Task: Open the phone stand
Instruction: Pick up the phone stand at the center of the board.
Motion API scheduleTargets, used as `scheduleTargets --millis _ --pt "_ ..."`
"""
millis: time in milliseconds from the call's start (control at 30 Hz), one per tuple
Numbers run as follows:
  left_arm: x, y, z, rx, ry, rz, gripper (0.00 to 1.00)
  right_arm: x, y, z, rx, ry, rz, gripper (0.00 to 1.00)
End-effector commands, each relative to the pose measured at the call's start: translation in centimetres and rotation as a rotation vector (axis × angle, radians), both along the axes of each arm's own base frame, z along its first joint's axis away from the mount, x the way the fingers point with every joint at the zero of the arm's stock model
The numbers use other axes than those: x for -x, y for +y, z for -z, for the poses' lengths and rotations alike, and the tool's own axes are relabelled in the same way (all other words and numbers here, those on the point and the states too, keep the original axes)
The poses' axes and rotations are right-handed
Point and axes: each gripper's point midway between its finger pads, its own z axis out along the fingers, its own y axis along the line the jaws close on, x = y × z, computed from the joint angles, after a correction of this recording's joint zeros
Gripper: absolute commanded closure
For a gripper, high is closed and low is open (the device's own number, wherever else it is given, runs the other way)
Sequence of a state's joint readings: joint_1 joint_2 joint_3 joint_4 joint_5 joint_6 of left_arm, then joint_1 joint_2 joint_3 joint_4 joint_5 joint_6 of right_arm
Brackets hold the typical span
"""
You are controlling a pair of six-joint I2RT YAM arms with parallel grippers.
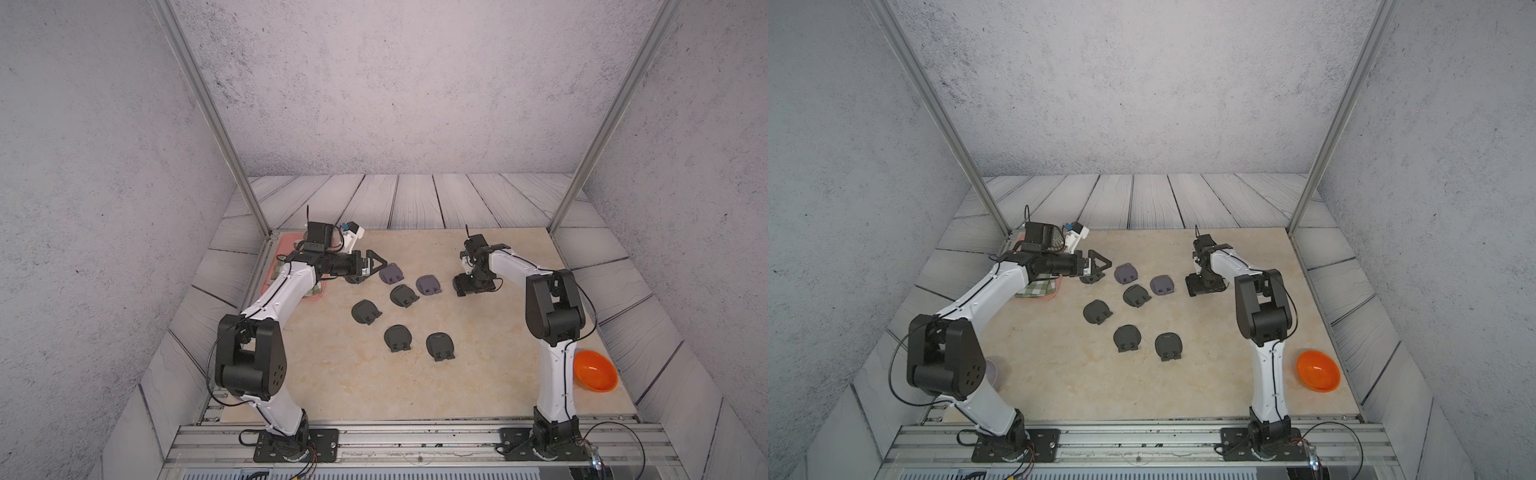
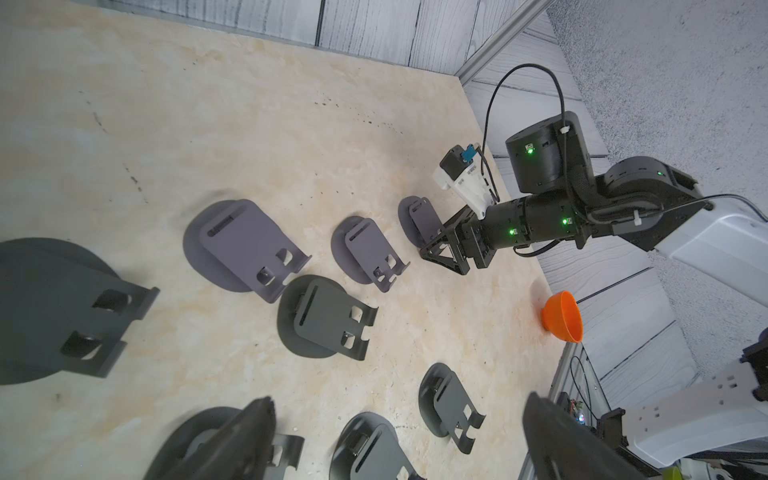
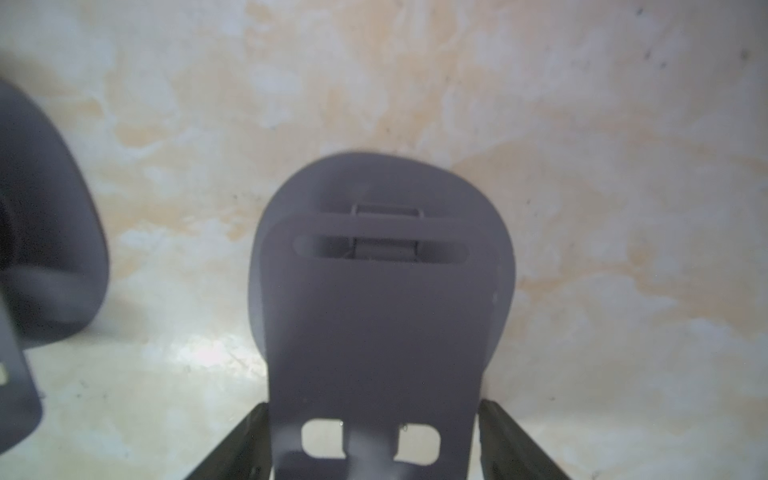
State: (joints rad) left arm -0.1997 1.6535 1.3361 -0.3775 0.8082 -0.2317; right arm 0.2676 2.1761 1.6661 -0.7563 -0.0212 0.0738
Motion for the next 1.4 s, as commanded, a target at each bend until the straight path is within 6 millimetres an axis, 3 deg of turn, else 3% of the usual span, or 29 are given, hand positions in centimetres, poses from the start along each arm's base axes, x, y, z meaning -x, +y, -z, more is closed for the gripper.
scheduleTargets --millis 0,333,433,633,833,1167,1367 --pt "0.8 0.3 0.1 -0.048 -0.028 -0.015 0.02 -0.1 0.3 0.5 0.006 0.023 -0.014 0.24" --pt "2.2 0.8 0.1 -0.068 -0.030 -0.033 0.02 -0.6 0.7 0.4 0.001 0.031 -0.014 0.42" --pt "2.2 1.3 0.2 -0.091 -0.021 -0.067 0.02 -0.4 0.9 -0.6 -0.008 0.018 -0.014 0.43" --pt "3.2 1.7 0.9 -0.144 0.019 -0.148 0.02 1.1 2.1 -4.8 -0.067 -0.023 -0.024 0.44" --pt "5.7 0.7 1.2 -0.174 0.057 -0.162 0.02 4.3 3.8 -8.9 -0.141 -0.049 -0.057 0.44" --pt "10.9 0.6 0.5 -0.081 0.105 -0.214 0.03 12.0 7.3 -16.5 -0.343 -0.115 -0.092 0.44" --pt "13.2 -0.2 -0.2 0.011 0.129 -0.248 0.08 16.6 9.1 -19.4 -0.455 -0.144 -0.093 0.46"
